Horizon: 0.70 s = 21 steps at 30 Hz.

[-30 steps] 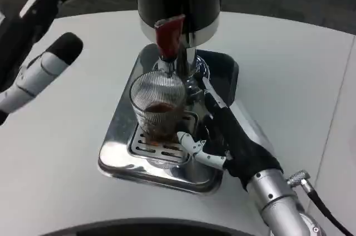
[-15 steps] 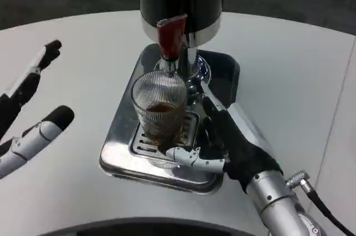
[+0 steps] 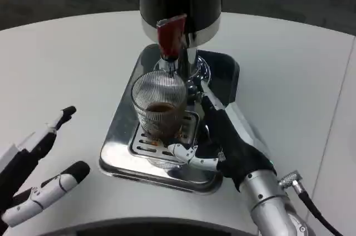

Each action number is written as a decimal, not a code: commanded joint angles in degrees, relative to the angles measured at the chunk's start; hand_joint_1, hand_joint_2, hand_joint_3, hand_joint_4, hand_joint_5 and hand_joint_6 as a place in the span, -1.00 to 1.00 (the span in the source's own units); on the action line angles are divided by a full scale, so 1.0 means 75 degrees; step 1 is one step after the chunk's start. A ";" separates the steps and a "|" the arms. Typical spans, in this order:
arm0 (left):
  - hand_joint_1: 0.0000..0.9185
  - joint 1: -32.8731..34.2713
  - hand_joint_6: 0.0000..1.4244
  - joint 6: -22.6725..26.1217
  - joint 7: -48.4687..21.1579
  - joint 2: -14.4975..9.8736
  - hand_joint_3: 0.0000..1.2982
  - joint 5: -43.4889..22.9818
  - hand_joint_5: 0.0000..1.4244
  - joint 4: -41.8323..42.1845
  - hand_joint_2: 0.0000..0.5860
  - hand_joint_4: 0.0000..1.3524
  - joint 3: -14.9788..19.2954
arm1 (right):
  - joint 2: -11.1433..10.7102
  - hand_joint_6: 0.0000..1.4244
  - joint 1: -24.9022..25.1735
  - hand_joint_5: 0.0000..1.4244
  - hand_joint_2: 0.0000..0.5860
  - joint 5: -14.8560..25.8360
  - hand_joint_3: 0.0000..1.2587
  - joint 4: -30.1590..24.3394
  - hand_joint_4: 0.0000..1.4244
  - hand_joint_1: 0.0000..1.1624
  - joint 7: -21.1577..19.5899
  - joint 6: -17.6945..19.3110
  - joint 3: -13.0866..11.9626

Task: Grasp the cup under the faucet to collect the drink, then remove the cup.

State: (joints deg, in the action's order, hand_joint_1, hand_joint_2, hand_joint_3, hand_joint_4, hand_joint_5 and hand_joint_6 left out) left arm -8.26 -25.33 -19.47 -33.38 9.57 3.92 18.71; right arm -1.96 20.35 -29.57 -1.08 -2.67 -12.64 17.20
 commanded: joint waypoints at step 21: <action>-1.00 -0.0305 -1.00 -0.0122 0.0088 -0.0074 -1.00 0.0014 -1.00 -0.0041 -0.30 -1.00 -0.0239 | 0.0691 -1.00 0.0814 -1.00 -0.13 0.0246 -1.00 0.1141 -1.00 0.46 -0.0629 0.0350 -0.0014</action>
State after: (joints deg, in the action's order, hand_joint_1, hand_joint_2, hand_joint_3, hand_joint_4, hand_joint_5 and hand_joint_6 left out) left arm -9.59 -25.61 -19.19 -33.38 9.56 3.70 17.23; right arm 2.16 25.82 -28.80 6.41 -6.56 -11.52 17.14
